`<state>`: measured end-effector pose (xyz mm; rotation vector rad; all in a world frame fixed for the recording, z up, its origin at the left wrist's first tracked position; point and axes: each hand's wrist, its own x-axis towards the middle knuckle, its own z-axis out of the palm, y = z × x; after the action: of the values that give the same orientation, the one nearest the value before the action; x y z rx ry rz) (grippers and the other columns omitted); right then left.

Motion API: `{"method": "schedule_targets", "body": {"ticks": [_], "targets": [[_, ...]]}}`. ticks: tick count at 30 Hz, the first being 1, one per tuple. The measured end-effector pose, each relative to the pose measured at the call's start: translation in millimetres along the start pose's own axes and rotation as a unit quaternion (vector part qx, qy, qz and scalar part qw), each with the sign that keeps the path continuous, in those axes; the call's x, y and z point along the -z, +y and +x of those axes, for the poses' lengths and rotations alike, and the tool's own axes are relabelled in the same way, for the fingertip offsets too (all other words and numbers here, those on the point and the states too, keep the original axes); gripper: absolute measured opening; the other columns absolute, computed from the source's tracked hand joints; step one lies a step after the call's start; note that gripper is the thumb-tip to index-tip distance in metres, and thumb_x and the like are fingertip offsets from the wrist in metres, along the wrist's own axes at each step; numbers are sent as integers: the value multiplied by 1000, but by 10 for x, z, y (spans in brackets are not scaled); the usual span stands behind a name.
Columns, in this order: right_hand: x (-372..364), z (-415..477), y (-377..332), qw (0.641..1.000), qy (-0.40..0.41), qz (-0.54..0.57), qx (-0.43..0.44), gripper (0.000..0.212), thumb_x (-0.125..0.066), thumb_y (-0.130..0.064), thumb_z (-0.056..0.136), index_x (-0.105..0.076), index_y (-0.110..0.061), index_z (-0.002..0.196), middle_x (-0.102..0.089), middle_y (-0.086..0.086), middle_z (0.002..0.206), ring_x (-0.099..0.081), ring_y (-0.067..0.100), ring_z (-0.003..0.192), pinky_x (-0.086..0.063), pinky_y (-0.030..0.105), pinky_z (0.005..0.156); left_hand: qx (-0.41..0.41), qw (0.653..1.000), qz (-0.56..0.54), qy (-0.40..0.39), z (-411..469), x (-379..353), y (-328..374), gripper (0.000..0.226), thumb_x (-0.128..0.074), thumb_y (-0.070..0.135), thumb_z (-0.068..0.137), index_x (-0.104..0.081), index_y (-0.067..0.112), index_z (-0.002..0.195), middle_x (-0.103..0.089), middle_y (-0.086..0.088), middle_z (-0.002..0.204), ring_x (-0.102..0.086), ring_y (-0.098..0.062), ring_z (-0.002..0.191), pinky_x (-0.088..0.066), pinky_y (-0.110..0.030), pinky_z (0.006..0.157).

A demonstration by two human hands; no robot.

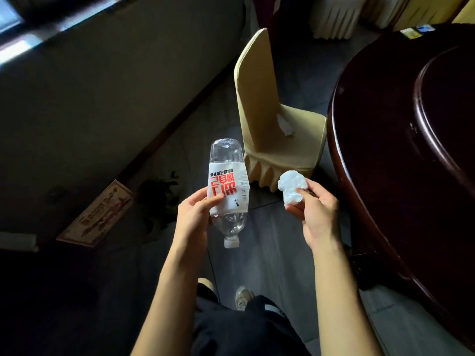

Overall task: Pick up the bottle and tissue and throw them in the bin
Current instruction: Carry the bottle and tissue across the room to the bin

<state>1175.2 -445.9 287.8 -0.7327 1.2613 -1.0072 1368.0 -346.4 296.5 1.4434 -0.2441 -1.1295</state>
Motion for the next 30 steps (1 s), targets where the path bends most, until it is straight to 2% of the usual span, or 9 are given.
{"method": "schedule_targets", "body": {"ticks": [3,10,12,15,18,20,24,27,30], "targets": [[-140,347,-25,1000,15,-11,-8,33,-53,3,98,-69,-6,125,-70,8,99,-65,5,63,-52,21,52,11,1000,7,-11,410,-128,127,23,-68,3,86,-78,9,106,-78,-16,104,-73,-33,95,-56,-45,85],[-612,1202,-288,998,66,7,-3,33,-52,6,98,-69,-3,124,-68,7,92,-62,6,59,-51,20,50,12,998,11,-61,1524,-475,559,25,-66,0,86,-78,6,106,-78,-17,104,-75,-27,90,-58,-28,65],[-776,1468,-417,996,85,14,2,33,-52,5,98,-68,-4,125,-69,7,94,-65,6,62,-52,20,51,17,997,19,-72,1865,-565,741,25,-66,0,86,-78,6,107,-78,-17,104,-75,-28,92,-60,-30,69],[-1037,1856,-607,994,107,16,8,33,-53,4,98,-68,-5,126,-69,9,101,-66,7,65,-53,20,50,30,996,32,-84,2374,-703,1040,26,-67,1,85,-78,6,108,-78,-17,105,-74,-31,97,-58,-38,81],[-1280,2200,-794,991,131,25,14,32,-53,3,98,-68,-4,126,-68,8,98,-64,11,70,-52,19,50,27,994,54,-96,2847,-858,1363,25,-68,1,85,-78,6,108,-78,-17,105,-75,-30,97,-59,-35,78],[-1373,2387,-892,987,157,35,15,31,-54,2,98,-68,-5,126,-67,8,99,-64,15,75,-52,18,49,22,992,64,-109,3119,-947,1563,25,-68,1,86,-77,6,109,-78,-16,105,-76,-30,97,-60,-31,71],[-1426,2654,-967,982,189,28,8,30,-54,2,98,-68,-4,123,-66,10,96,-65,20,68,-49,19,47,26,988,84,-125,3517,-1106,1750,25,-65,2,87,-77,7,108,-79,-14,102,-76,-21,86,-54,-19,57],[-1429,2859,-988,977,210,32,1,30,-54,4,98,-68,-3,123,-68,9,92,-66,9,55,-48,19,45,48,984,102,-140,3764,-1245,1733,25,-66,3,87,-77,8,108,-79,-12,102,-76,-23,91,-55,-21,61],[-1427,3094,-1002,974,225,34,-11,31,-53,5,98,-68,-5,124,-69,7,93,-66,6,53,-49,17,45,75,980,111,-144,3961,-1438,1700,22,-65,1,89,-77,6,108,-79,-12,100,-77,-23,88,-57,-23,61]]}}
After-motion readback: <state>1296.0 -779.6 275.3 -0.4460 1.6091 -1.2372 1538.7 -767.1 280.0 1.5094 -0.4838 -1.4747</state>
